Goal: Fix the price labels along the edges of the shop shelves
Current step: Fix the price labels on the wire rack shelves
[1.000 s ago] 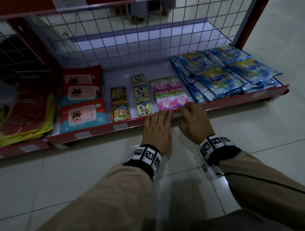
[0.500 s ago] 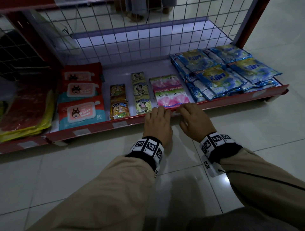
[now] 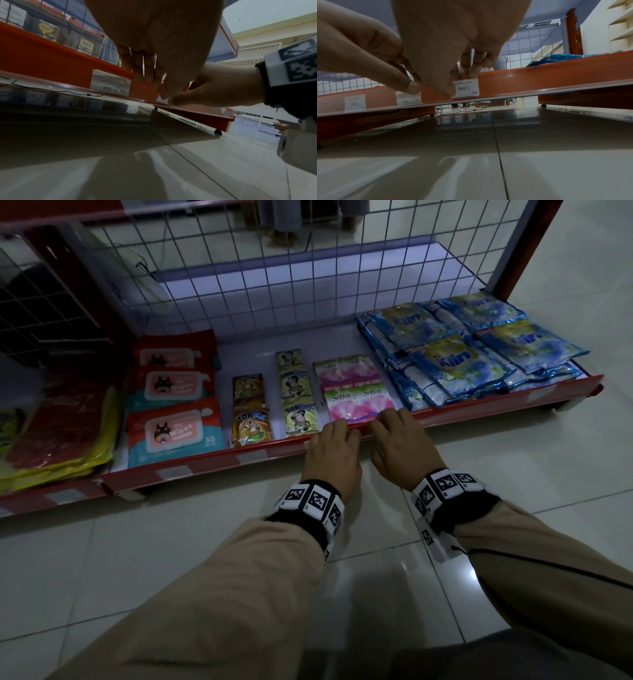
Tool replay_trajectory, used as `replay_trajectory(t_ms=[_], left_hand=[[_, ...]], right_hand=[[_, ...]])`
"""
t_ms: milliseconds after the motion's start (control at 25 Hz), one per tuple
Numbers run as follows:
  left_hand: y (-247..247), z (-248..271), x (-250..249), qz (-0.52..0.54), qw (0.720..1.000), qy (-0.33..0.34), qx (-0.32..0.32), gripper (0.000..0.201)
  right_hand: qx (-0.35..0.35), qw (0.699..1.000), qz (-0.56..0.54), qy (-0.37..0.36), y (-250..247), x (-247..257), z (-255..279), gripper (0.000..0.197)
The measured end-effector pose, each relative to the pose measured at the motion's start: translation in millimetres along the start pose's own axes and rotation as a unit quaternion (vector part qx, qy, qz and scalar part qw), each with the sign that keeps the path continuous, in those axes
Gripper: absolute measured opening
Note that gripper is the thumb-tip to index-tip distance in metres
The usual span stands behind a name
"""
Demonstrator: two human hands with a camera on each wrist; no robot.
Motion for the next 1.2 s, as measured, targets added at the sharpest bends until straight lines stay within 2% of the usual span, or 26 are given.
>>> replay_trajectory(t_ms=[200, 280, 360, 440, 520, 640, 720, 800, 880, 960, 1040, 1080, 1200], left_hand=[[2, -1, 2, -0.006, 1.0, -0.003, 0.009, 0.041], [3, -1, 4, -0.005, 1.0, -0.008, 0.009, 0.041], [4, -1, 6, 0.0, 1.0, -0.015, 0.007, 0.04], [2, -3, 9, 0.024, 0.999, -0.021, 0.0, 0.039], [-1, -4, 14, 0.066, 0.997, -0.03, -0.011, 0.04], [-4, -4, 20, 0.149, 0.987, -0.059, -0.027, 0.044], [-5, -5, 24, 0.189, 0.978, -0.08, -0.034, 0.048], [-7, -8, 27, 0.194, 0.976, -0.088, -0.044, 0.042], [-9, -12, 29, 0.153, 0.983, -0.083, -0.049, 0.027], [-8, -13, 28, 0.112, 0.99, -0.073, -0.048, 0.022], [-9, -11, 27, 0.118, 0.989, -0.068, -0.057, 0.019], [-10, -10, 27, 0.129, 0.987, -0.066, -0.064, 0.017], [-11, -8, 26, 0.142, 0.985, -0.058, -0.075, 0.016]], right_hand=[[0.028, 0.999, -0.022, 0.009, 3, -8, -5, 0.027], [0.018, 0.996, -0.087, 0.018, -2, -12, -8, 0.025], [-0.033, 0.98, -0.193, 0.045, -14, -22, -11, 0.019], [-0.105, 0.941, -0.309, 0.095, -26, -37, -10, 0.011], [-0.143, 0.881, -0.422, 0.158, -28, -51, -5, 0.009], [-0.121, 0.79, -0.565, 0.204, -14, -52, -1, 0.023], [-0.095, 0.774, -0.594, 0.197, -8, -44, 0, 0.024], [-0.078, 0.779, -0.595, 0.182, -6, -37, -1, 0.021], [-0.066, 0.795, -0.577, 0.172, -3, -32, -2, 0.018], [-0.059, 0.838, -0.521, 0.152, -4, -31, -3, 0.014], [-0.058, 0.884, -0.445, 0.133, -6, -34, -2, 0.013], [-0.064, 0.898, -0.415, 0.133, -8, -39, -1, 0.014], [-0.104, 0.913, -0.371, 0.136, -15, -54, -3, 0.013]])
Point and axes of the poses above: each hand's wrist, its own z-axis away from the middle knuckle, its own y-axis out of the palm, x = y × z, the point moved 10 cm from there along -z, towards the middle knuckle, and after that the axes turned 1 degree about z, right-handed, at the moved point
